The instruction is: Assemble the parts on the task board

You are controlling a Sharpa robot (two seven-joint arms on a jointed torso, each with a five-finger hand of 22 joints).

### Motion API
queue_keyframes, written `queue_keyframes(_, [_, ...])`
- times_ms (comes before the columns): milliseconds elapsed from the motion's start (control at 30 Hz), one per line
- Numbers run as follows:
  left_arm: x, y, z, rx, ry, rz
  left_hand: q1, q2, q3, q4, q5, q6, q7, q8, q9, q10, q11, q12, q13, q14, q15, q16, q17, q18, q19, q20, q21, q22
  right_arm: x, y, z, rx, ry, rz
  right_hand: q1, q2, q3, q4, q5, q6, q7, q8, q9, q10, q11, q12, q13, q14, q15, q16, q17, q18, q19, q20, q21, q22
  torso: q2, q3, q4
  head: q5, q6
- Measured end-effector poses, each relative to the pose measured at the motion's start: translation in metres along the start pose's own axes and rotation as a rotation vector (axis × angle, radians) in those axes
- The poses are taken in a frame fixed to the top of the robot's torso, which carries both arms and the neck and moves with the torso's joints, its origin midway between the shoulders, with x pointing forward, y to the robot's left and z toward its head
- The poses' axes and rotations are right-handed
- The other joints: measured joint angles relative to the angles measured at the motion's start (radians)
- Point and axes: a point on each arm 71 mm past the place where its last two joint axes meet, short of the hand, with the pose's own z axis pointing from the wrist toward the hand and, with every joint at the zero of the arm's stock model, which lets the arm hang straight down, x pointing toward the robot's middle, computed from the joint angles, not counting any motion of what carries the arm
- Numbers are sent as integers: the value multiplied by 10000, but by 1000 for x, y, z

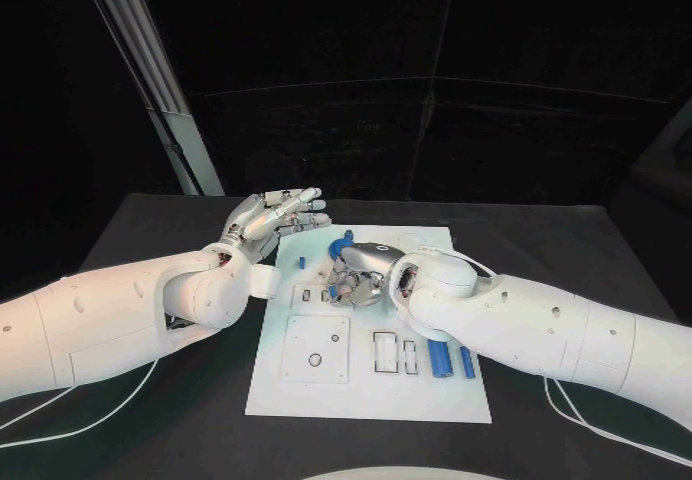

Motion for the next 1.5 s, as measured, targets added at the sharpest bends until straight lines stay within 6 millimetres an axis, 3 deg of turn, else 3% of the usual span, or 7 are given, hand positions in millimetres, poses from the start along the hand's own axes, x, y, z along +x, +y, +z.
queue_keyframes(433, [0,0,0,0,-8,3,0,0,0,0,0,0,0,0,0,0,0,0,0,0,0,0,0,0,0,0,0,0,0,0,-1,71,58,-150,-309,-306,35,-32,121,-300,161,-201,-88,-208,65,-321,-304,37,37,-87,-1,1,-74,75,-15,0,-1,-6,8,-2,-9])
queue_keyframes(767, [-1,0,0,-1,-19,8,0,0,0,0,0,0,0,0,0,0,0,0,0,0,0,0,0,0,0,0,0,0,0,2,-2,122,0,-272,-559,-556,-78,82,455,-599,213,-340,-102,-368,155,-619,-545,37,109,-195,-2,0,-110,111,-45,0,2,-8,11,-5,-25])
queue_keyframes(967, [-1,0,0,-2,-25,11,0,0,0,0,0,0,0,0,0,0,0,0,0,0,0,0,0,0,0,0,0,0,1,2,-2,155,-44,-312,-847,-844,-438,163,673,-806,221,-345,-122,-477,191,-693,-649,36,110,-233,-3,0,-145,145,-84,0,2,-7,11,-6,-29])
queue_keyframes(1500, [-2,0,0,-2,-44,20,0,0,26,-26,0,0,0,0,0,0,0,0,0,0,0,0,0,0,0,0,0,0,-1,1,-8,106,-713,-182,-1053,-1050,-1191,468,687,-1041,234,-345,-94,-476,192,-672,-626,37,180,-233,-3,0,-145,145,-84,0,2,-3,7,-44,-5])
